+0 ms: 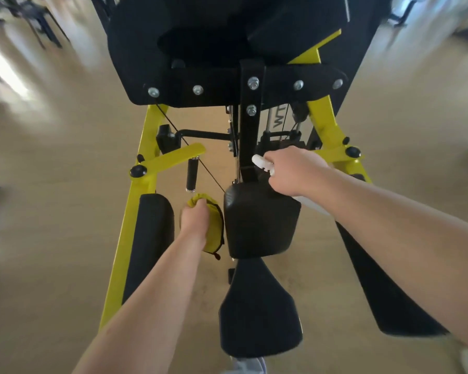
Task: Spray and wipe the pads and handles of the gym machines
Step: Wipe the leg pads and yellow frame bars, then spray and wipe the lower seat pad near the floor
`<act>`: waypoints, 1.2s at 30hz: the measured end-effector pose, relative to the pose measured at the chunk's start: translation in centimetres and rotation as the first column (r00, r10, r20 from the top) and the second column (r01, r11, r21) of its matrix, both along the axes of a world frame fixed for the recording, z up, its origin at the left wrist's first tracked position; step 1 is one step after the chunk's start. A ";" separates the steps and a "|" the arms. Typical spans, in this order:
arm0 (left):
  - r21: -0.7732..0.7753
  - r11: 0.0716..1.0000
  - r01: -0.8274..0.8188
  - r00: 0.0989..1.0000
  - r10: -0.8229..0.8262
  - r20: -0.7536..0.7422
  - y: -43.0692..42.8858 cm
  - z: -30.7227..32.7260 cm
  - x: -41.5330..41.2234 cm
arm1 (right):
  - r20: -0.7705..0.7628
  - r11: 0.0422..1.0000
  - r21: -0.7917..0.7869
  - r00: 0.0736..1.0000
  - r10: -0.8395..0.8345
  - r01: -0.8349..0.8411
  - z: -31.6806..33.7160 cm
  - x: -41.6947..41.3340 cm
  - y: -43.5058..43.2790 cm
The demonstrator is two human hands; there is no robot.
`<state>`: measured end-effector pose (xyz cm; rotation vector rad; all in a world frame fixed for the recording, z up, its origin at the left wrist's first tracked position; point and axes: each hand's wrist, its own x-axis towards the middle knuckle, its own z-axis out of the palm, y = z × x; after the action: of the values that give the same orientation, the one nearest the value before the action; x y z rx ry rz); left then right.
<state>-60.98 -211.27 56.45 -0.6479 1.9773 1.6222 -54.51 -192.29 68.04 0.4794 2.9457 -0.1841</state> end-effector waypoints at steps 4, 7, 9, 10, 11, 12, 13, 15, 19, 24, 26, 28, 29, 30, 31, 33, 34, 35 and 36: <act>-0.034 0.999 -0.025 0.998 0.023 -0.063 -0.7 -0.1 3.9 | -0.034 0.998 -0.047 0.998 -0.055 0.053 -0.3 4.3 -0.6; -0.036 0.999 -0.026 0.996 0.023 -0.088 -1.1 -0.4 7.8 | -0.055 0.994 -0.089 0.996 -0.065 0.060 -1.1 8.3 -1.7; -0.023 1.000 -0.007 0.995 0.004 -0.101 -1.4 -0.5 10.7 | -0.060 0.988 -0.135 0.995 -0.081 0.073 -2.2 11.2 -2.4; -0.011 1.000 0.008 0.994 -0.009 -0.106 -1.4 -0.5 12.1 | -0.055 0.983 -0.161 0.994 -0.093 0.083 -2.8 12.6 -2.7; 0.009 1.000 0.029 0.994 -0.028 -0.106 -1.4 -0.3 13.7 | -0.041 0.976 -0.195 0.994 -0.105 0.095 -3.5 13.9 -3.1; 0.029 0.998 0.060 0.993 -0.057 -0.099 -1.4 0.0 15.2 | -0.022 0.966 -0.235 0.993 -0.119 0.110 -4.4 15.2 -3.5; 0.050 0.994 0.098 0.992 -0.093 -0.090 -1.3 0.2 16.7 | 0.004 0.951 -0.279 0.991 -0.136 0.131 -5.5 16.4 -3.9; 0.075 0.970 0.230 0.972 -0.226 -0.064 -1.2 0.1 19.3 | 0.058 0.917 -0.361 0.986 -0.159 0.169 -7.6 18.6 -4.8; 0.122 0.856 0.502 0.865 -0.499 -0.055 -1.3 -1.0 23.4 | 0.134 0.854 -0.479 0.978 -0.159 0.204 -10.8 21.1 -6.3; 0.027 0.757 0.653 0.750 -0.642 -0.156 -2.0 -4.5 24.3 | 0.241 0.846 -0.493 0.966 -0.090 0.202 -15.1 22.1 -7.5; -0.054 0.767 0.639 0.755 -0.639 -0.144 -2.2 -6.5 23.8 | 0.282 0.837 -0.514 0.958 -0.043 0.189 -17.1 22.1 -7.9; -0.099 0.748 0.656 0.734 -0.663 -0.146 -2.3 -8.3 23.5 | 0.293 0.831 -0.528 0.956 -0.013 0.173 -18.9 22.0 -8.2; -0.119 0.743 0.659 0.729 -0.669 -0.142 -2.4 -9.1 23.4 | 0.292 0.828 -0.534 0.956 -0.006 0.169 -19.7 21.9 -8.3; -0.145 0.739 0.658 0.726 -0.674 -0.137 -2.5 -10.1 23.2 | 0.296 0.818 -0.548 0.955 -0.007 0.175 -20.5 21.8 -8.5; -0.167 0.734 0.658 0.723 -0.678 -0.132 -2.6 -10.9 22.9 | 0.307 0.795 -0.571 0.952 -0.021 0.202 -21.3 21.8 -8.6; -0.178 0.728 0.662 0.719 -0.684 -0.120 -2.7 -12.8 22.3 | 0.351 0.703 -0.639 0.931 -0.096 0.313 -22.8 21.9 -8.7; -0.176 0.718 0.673 0.712 -0.694 -0.107 -2.7 -13.7 22.0 | 0.377 0.631 -0.676 0.914 -0.148 0.381 -23.7 22.1 -8.9; -0.180 0.707 0.684 0.705 -0.704 -0.086 -2.7 -14.7 21.7 | 0.397 0.559 -0.708 0.898 -0.192 0.432 -24.5 22.3 -9.0; -0.183 0.696 0.695 0.698 -0.714 -0.064 -2.7 -15.7 21.5 | 0.411 0.493 -0.735 0.884 -0.222 0.466 -25.5 22.5 -9.2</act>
<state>-39.53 -213.93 40.75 0.2041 2.0747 1.0515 -32.04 -201.46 42.56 0.8346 2.0853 -1.3569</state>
